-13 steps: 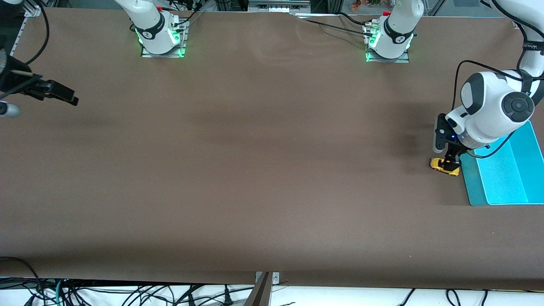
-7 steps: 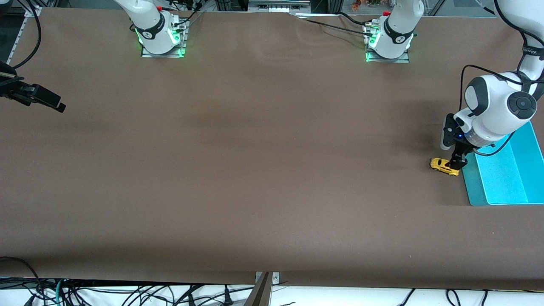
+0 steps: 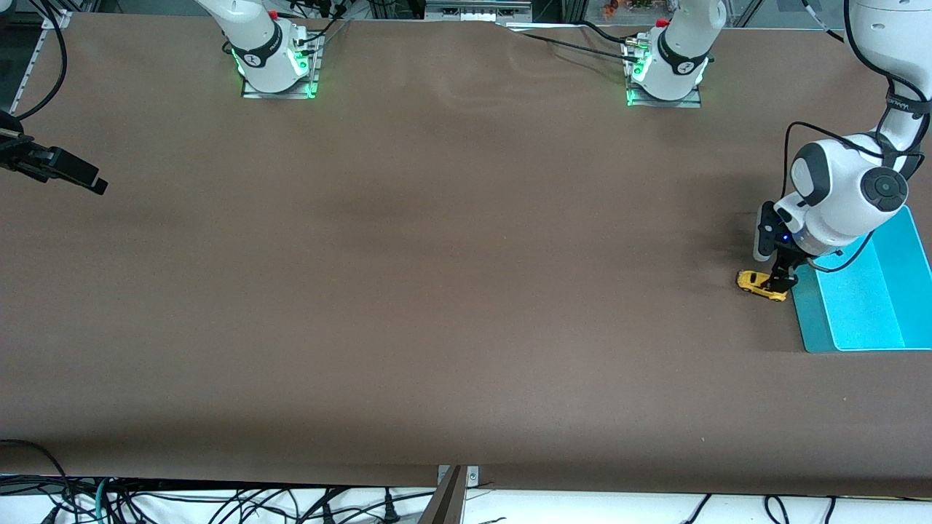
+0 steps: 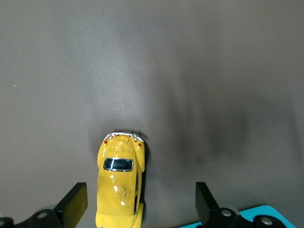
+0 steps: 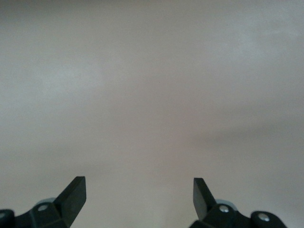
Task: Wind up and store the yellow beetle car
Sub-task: 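Lower the left gripper and close it on the yellow car, then lift the car with the left gripper and carry it over the bin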
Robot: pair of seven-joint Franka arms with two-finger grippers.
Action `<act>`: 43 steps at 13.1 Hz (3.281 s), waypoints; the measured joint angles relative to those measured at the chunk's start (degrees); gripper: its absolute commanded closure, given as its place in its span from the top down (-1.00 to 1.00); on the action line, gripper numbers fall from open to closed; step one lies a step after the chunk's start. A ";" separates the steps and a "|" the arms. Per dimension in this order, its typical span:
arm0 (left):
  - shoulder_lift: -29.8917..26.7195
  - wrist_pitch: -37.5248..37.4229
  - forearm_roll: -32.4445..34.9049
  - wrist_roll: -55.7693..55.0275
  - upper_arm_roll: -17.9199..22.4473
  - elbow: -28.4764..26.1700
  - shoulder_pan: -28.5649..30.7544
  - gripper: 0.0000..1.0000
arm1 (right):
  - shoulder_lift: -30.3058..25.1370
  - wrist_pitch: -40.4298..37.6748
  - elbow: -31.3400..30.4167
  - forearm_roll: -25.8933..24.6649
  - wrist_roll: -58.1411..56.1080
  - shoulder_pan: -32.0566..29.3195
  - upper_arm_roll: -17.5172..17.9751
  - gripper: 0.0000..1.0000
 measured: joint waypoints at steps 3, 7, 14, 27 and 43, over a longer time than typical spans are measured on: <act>1.77 2.85 0.00 -0.03 -0.14 0.01 -0.15 1.00 | 0.01 0.01 0.02 0.00 0.00 -0.48 0.90 1.00; 2.39 3.80 0.00 -0.42 -0.14 0.57 -0.16 0.89 | 0.05 0.01 0.02 0.00 0.00 -0.59 0.97 1.00; 2.39 3.80 0.00 -0.44 -0.14 0.85 -0.16 0.23 | 0.32 0.22 0.02 0.00 0.00 -0.89 0.97 1.00; 1.99 -5.14 -0.96 -1.81 -0.67 5.46 -0.88 -0.34 | 0.35 0.56 0.02 0.00 0.00 -1.06 1.06 1.00; 0.89 -37.85 -2.62 4.41 3.03 29.31 6.42 -0.27 | 0.36 0.64 0.04 0.02 0.00 -1.22 1.15 1.00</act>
